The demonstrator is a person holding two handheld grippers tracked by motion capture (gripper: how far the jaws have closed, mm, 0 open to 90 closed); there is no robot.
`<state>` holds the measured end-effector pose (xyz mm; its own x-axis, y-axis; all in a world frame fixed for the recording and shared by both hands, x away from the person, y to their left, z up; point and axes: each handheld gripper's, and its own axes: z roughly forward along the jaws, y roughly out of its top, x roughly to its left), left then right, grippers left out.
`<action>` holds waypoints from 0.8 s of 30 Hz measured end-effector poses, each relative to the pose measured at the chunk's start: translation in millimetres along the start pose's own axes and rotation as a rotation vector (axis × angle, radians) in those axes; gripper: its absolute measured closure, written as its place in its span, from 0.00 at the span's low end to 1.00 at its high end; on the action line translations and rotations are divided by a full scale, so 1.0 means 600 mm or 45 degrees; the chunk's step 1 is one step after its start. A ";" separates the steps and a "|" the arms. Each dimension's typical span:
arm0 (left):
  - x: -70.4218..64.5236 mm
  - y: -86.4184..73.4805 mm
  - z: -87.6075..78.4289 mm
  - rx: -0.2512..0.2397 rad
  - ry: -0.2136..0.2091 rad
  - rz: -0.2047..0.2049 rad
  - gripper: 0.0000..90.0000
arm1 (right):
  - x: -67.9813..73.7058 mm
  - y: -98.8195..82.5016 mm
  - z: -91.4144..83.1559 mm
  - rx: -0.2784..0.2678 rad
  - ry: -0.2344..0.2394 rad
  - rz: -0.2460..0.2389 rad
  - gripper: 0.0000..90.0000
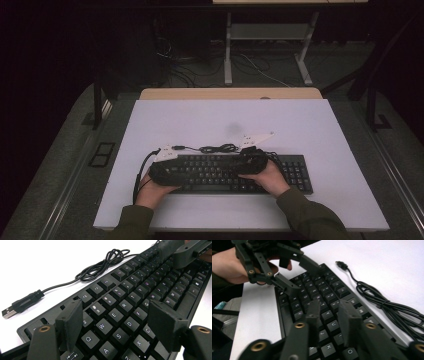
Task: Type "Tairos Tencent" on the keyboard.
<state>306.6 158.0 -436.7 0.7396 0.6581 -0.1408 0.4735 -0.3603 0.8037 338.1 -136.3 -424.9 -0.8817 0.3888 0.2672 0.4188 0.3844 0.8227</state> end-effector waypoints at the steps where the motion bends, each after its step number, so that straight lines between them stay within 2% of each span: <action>1: 0.000 0.000 0.000 -0.001 -0.002 0.002 0.30 | 0.001 0.000 0.001 0.006 0.004 -0.007 0.86; 7: -0.001 0.000 0.001 -0.002 -0.005 0.006 0.28 | 0.009 -0.003 0.008 0.049 0.037 -0.024 0.99; 14: -0.001 0.000 0.000 -0.005 -0.006 0.012 0.27 | 0.019 -0.006 0.019 0.103 0.075 -0.060 0.99; 24: -0.002 0.001 0.000 -0.007 -0.007 0.019 0.27 | 0.026 -0.010 0.031 0.155 0.070 -0.077 0.99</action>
<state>306.0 157.1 -436.3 0.7492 0.6491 -0.1317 0.4596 -0.3663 0.8091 325.6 -116.9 -435.1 -0.9154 0.3167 0.2485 0.3846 0.5060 0.7720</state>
